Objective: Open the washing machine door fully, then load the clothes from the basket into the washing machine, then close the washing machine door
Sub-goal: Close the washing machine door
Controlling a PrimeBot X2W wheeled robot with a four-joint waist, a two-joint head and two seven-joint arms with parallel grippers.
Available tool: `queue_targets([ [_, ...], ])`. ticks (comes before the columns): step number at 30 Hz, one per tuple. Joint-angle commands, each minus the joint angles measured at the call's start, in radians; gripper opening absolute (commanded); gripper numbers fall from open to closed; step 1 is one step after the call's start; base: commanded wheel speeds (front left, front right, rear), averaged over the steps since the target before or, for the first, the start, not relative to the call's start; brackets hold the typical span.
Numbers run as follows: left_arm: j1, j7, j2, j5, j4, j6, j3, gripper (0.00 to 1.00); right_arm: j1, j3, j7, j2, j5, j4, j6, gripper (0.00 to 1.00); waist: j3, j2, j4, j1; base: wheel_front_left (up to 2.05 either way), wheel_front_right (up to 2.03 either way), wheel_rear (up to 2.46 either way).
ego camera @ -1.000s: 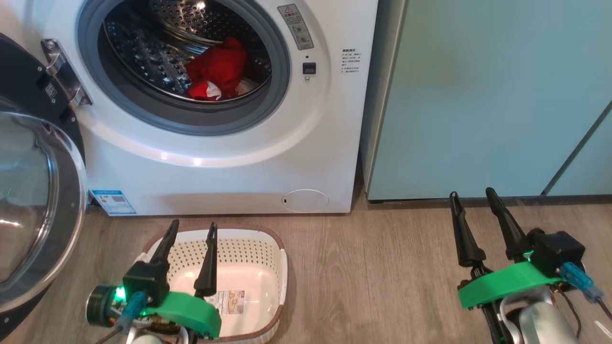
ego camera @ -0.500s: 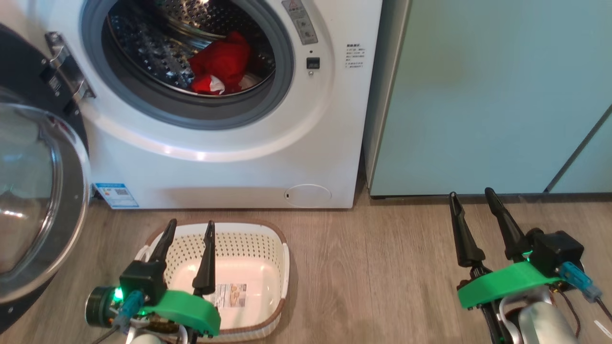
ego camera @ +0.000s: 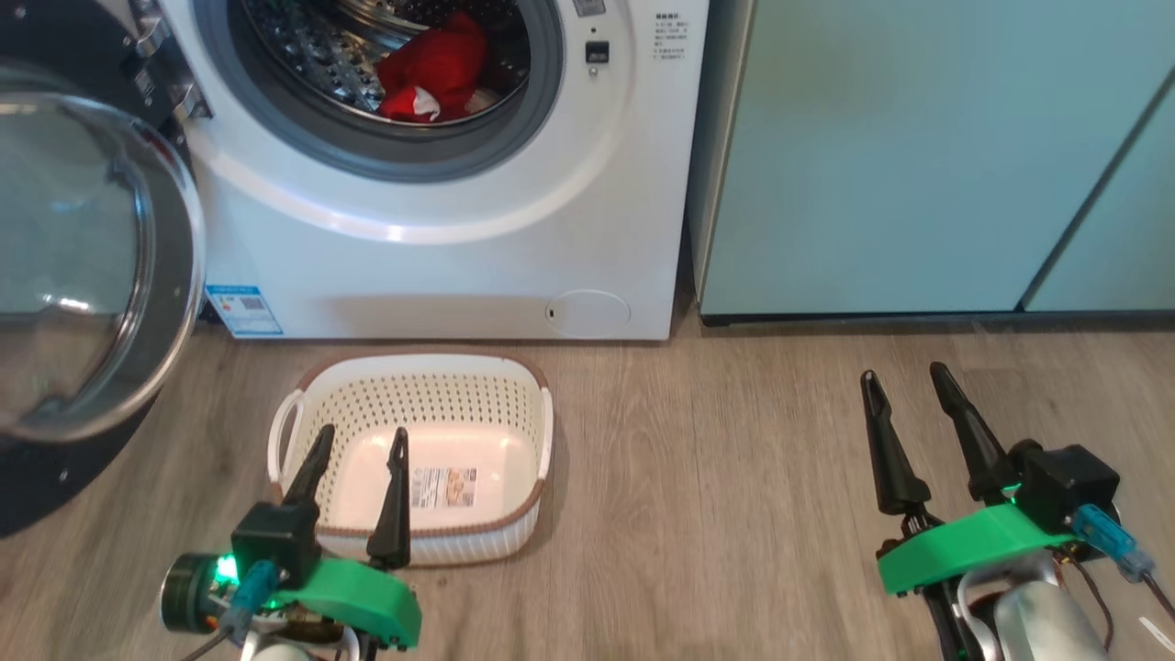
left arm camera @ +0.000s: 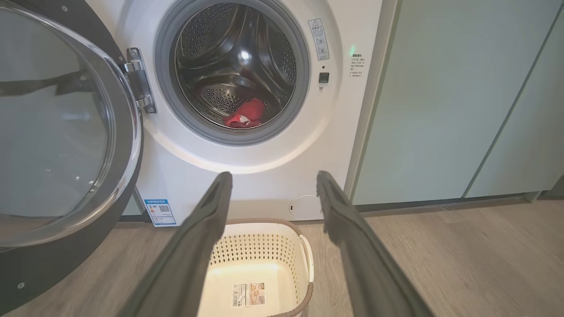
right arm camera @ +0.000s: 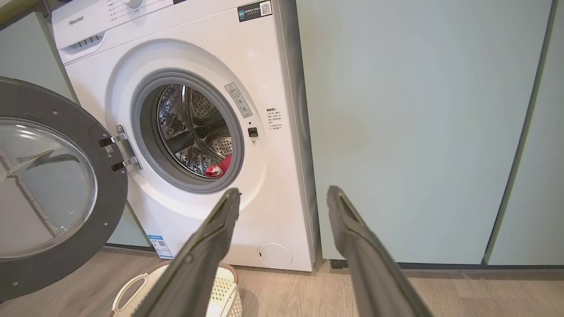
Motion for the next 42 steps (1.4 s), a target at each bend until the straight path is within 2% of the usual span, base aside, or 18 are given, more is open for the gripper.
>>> queue_targets([
  [1,-0.039,-0.013,-0.002,0.005,-0.028,0.008,0.029,1.00,-0.025,0.029,-0.009,-0.002,0.007,-0.029,0.000,1.00,-0.001,0.0000,0.000,0.0000,-1.48,1.48,0.00],
  [8,-0.036,-0.013,-0.002,0.004,-0.020,0.004,0.026,1.00,-0.028,0.035,-0.009,-0.002,0.007,-0.028,0.000,1.00,0.001,0.0000,-0.002,0.0000,-0.94,0.94,0.00],
  [35,-0.031,-0.013,-0.002,0.008,-0.005,0.000,0.022,1.00,-0.029,0.043,-0.009,-0.002,0.006,-0.020,0.000,1.00,-0.005,0.0000,-0.011,0.0000,0.00,0.00,0.00],
  [42,-0.039,-0.013,-0.002,0.003,0.002,-0.004,0.011,1.00,-0.026,0.039,-0.009,-0.002,0.002,-0.024,0.000,1.00,0.009,0.0000,0.010,0.0000,0.00,0.00,0.00],
])
